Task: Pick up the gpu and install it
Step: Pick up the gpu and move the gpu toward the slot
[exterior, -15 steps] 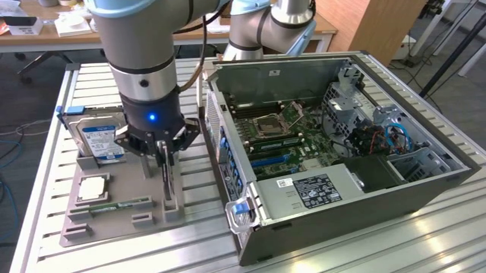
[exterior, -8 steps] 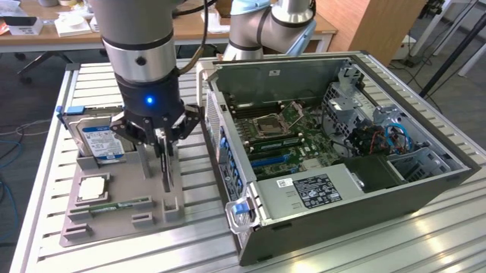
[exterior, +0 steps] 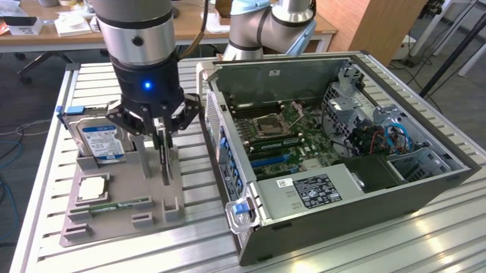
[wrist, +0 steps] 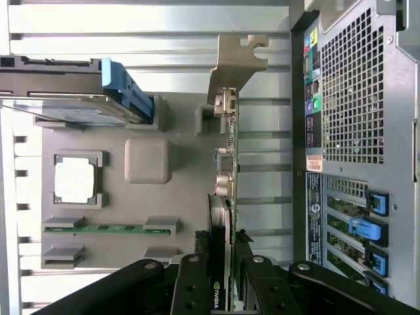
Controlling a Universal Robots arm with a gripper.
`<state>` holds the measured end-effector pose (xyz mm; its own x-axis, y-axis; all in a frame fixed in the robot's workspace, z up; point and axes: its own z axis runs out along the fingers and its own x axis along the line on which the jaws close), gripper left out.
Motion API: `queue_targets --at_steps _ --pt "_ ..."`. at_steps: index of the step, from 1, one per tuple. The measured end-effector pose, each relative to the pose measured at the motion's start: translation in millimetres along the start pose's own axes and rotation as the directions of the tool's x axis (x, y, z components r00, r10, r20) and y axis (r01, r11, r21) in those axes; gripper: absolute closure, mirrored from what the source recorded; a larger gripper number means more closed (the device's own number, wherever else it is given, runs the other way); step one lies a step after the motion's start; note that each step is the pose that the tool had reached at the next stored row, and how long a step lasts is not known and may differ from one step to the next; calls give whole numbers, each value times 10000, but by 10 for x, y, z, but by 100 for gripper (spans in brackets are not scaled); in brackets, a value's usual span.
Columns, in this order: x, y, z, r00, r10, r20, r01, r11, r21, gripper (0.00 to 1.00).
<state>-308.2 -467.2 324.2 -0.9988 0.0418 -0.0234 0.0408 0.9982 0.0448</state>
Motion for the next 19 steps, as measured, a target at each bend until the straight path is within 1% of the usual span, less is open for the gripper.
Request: queue_targets --at_steps 7,16,19 --pt "-12 8 -159 10000 1 0 -1 10000 1 74" --pt "-19 13 -277 10000 1 0 -1 10000 0 74" --pt "-23 16 -332 10000 1 0 -1 10000 0 74"
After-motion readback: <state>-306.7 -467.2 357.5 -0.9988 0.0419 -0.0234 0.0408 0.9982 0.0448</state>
